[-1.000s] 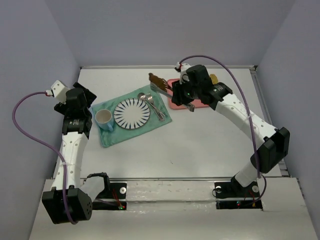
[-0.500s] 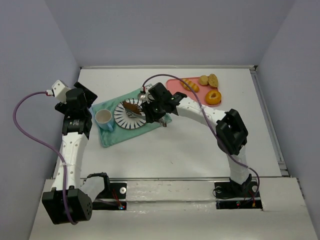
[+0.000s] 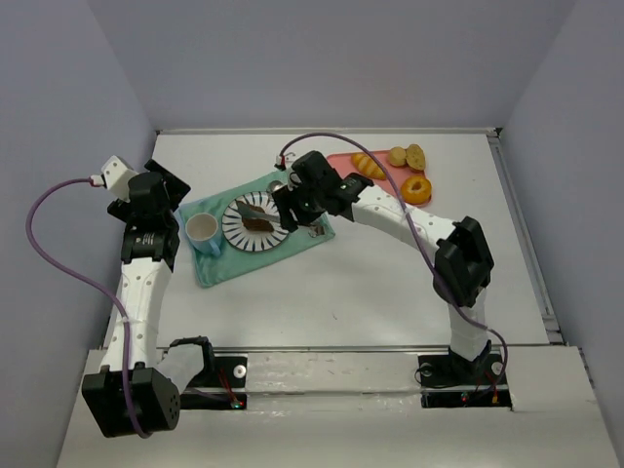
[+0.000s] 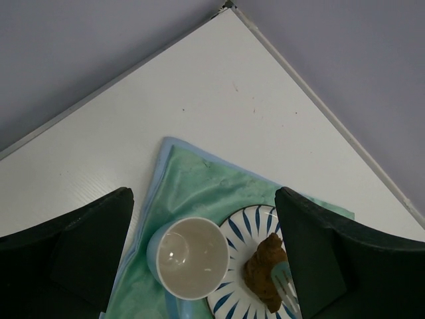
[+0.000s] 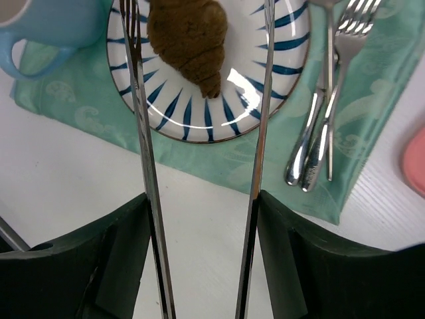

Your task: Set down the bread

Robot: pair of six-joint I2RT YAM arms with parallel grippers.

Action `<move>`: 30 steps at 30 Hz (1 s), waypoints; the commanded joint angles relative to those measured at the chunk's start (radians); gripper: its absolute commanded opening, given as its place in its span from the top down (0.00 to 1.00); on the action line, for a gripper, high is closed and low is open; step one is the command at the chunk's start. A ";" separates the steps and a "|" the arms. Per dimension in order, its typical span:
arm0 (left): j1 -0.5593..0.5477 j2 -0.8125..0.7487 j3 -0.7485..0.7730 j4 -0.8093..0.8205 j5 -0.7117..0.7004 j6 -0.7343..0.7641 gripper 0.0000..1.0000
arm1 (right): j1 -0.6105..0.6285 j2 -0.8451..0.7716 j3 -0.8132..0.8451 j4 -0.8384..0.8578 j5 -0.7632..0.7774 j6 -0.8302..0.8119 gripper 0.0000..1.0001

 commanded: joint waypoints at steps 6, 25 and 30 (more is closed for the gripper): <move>0.005 -0.030 -0.013 0.042 -0.013 0.000 0.01 | -0.072 -0.226 -0.055 0.029 0.357 0.157 0.40; 0.005 -0.002 -0.007 0.039 -0.031 -0.007 0.01 | -0.338 -0.294 -0.336 0.004 0.282 0.111 0.26; 0.005 0.003 -0.005 0.037 -0.036 -0.007 0.01 | -0.338 -0.248 -0.324 0.016 0.262 0.113 0.26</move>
